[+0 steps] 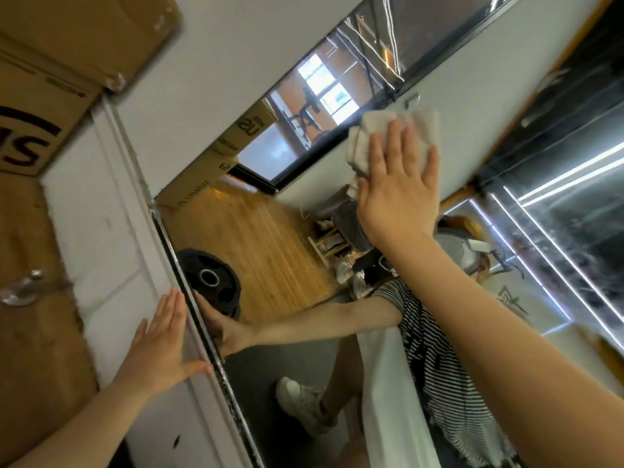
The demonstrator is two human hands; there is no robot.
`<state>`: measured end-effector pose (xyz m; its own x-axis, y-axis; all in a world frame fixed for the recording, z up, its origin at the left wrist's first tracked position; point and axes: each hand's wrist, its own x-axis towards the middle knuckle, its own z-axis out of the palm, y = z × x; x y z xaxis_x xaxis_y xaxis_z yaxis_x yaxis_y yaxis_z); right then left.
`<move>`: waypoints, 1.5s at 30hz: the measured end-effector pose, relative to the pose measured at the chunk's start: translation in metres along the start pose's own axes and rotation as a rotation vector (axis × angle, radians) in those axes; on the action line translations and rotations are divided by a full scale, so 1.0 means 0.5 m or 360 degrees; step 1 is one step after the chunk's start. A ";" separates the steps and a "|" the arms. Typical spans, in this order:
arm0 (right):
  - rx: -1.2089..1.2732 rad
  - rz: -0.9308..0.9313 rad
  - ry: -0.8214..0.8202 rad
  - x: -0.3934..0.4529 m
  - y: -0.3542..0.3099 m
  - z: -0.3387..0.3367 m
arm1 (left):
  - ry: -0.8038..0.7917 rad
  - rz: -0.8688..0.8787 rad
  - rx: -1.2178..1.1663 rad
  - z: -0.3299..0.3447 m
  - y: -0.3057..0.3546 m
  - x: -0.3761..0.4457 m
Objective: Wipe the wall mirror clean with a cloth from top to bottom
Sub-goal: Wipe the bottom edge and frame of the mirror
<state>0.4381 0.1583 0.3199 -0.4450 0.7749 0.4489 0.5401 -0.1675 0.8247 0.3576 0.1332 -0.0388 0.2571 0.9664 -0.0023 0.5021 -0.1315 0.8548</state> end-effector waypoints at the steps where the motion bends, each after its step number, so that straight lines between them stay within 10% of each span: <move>1: 0.0020 -0.0032 -0.0039 0.011 -0.012 0.001 | 0.0017 -0.0007 -0.0005 0.002 0.000 0.000; 9: 0.0045 -0.0800 -0.0417 -0.028 -0.104 0.027 | -0.0049 -0.0083 -0.0011 -0.007 0.011 -0.003; 22: 0.0116 0.0028 -0.0080 0.064 -0.016 -0.011 | -0.0072 -0.0080 0.0030 -0.020 0.014 0.001; 45: 0.0136 -0.0914 -0.0646 -0.448 -0.318 0.135 | -0.0074 -0.0025 0.0087 -0.017 0.013 -0.028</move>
<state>0.5003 0.0527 0.0652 -0.3838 0.8953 -0.2264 0.3613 0.3712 0.8554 0.3502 0.1209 -0.0289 0.2865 0.9572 -0.0406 0.5505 -0.1298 0.8247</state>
